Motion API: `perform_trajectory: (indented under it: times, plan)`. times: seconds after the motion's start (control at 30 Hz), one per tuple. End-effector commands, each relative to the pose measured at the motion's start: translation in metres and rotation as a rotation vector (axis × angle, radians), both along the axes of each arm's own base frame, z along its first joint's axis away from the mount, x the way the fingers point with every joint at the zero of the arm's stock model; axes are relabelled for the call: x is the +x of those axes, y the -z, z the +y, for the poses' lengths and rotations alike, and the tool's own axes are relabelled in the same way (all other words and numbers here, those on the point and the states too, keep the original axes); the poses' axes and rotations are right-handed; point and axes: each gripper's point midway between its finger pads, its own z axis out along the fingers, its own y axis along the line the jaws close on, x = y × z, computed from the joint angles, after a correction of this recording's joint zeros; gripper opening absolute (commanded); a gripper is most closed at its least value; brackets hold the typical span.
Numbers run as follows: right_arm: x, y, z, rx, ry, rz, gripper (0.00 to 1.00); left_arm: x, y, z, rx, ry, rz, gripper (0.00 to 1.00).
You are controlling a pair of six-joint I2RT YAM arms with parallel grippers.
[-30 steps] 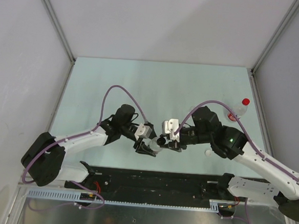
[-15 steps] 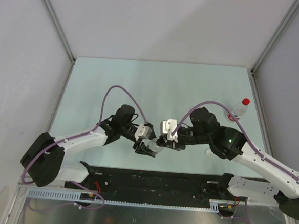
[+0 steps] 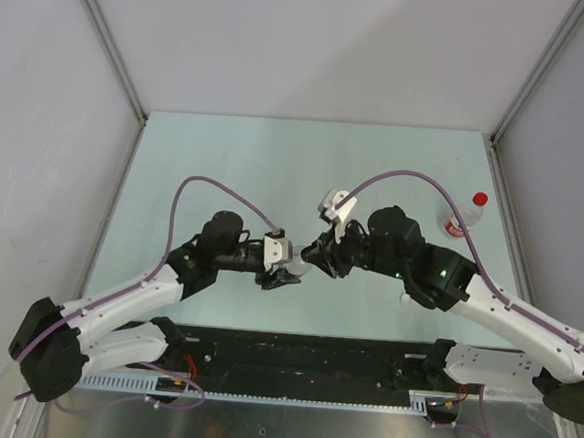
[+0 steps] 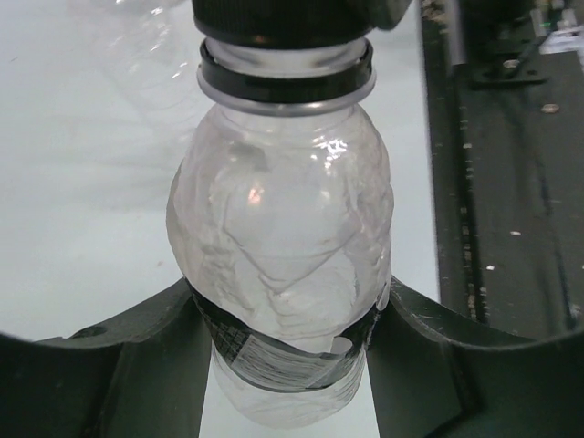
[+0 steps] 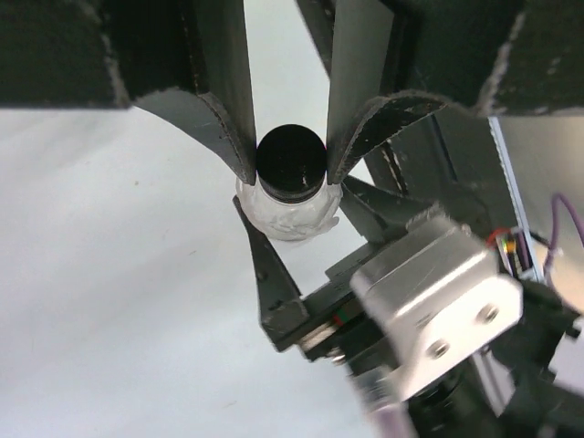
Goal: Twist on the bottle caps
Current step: Screw the bottle cap onto the plastic bottle.
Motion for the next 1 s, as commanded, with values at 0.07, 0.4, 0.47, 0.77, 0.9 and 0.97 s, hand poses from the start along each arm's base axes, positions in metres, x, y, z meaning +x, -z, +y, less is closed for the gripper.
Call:
perform_trajectory:
  times: [0.07, 0.4, 0.47, 0.77, 0.9, 0.97]
  plan:
    - [0.023, 0.048, 0.006, -0.03, 0.354, 0.261, 0.0, 0.032, -0.076, -0.01, -0.181, -0.207, -0.219, 0.32]
    - [0.05, 0.069, 0.014, 0.1, 0.691, 0.456, 0.0, 0.058, -0.07, -0.011, -0.18, -0.348, -0.228, 0.3]
    - [0.048, 0.07, 0.015, 0.114, 0.701, 0.489, 0.0, 0.057, -0.065, -0.011, -0.173, -0.342, -0.234, 0.3]
    - [0.048, 0.037, 0.004, 0.186, 0.677, 0.43, 0.24, 0.06, -0.046, -0.012, -0.14, -0.344, -0.223, 0.28]
    - [0.049, 0.009, -0.009, 0.218, 0.624, 0.33, 0.64, 0.065, -0.036, -0.013, -0.111, -0.363, -0.215, 0.29]
    - [0.045, -0.012, -0.016, 0.252, 0.574, 0.273, 0.86, 0.066, -0.033, -0.014, -0.105, -0.361, -0.206, 0.29]
